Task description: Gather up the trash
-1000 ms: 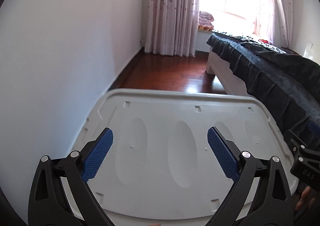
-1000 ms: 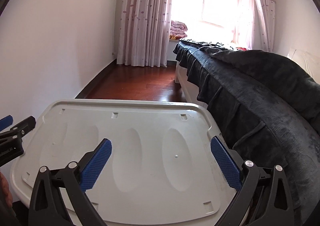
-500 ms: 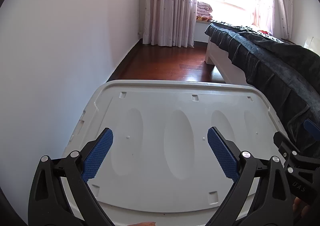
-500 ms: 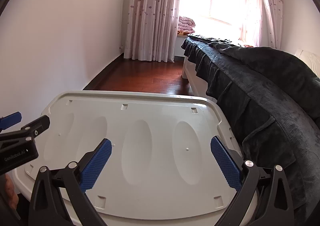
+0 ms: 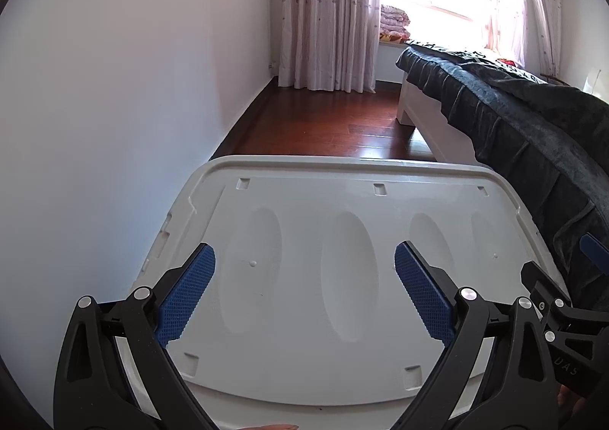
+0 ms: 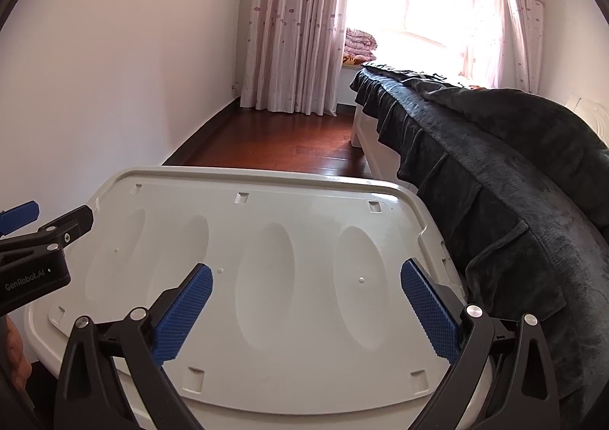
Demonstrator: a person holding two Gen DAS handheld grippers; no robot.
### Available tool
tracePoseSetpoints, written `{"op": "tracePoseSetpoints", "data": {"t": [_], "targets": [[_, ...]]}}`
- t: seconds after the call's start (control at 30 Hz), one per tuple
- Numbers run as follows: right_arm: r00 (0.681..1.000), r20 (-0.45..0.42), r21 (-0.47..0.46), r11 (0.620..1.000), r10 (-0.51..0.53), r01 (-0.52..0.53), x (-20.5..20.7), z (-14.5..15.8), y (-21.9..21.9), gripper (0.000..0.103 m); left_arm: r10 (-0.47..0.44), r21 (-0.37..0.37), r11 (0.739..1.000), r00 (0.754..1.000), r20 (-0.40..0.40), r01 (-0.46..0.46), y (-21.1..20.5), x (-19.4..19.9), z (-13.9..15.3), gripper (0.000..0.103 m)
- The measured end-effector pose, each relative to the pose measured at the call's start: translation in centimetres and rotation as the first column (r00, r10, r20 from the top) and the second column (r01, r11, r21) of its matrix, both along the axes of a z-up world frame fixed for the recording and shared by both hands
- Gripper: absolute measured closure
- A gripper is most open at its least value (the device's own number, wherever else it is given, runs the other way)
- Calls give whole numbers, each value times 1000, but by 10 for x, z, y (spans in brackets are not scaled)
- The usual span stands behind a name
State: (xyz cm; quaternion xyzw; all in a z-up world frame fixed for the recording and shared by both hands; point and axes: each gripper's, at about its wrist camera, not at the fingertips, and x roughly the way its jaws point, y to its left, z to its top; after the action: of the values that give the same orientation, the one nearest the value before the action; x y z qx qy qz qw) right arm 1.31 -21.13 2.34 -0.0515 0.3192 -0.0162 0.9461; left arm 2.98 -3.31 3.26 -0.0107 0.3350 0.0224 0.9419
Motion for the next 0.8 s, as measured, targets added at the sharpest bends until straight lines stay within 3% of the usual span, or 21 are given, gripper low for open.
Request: {"op": "tracePoseSetpoints", "data": {"t": [0.8], "targets": [[1000, -4, -59, 998, 23, -23, -3, -5, 8, 5, -21, 51, 999, 1000, 10, 21, -12, 0, -2, 10]]}}
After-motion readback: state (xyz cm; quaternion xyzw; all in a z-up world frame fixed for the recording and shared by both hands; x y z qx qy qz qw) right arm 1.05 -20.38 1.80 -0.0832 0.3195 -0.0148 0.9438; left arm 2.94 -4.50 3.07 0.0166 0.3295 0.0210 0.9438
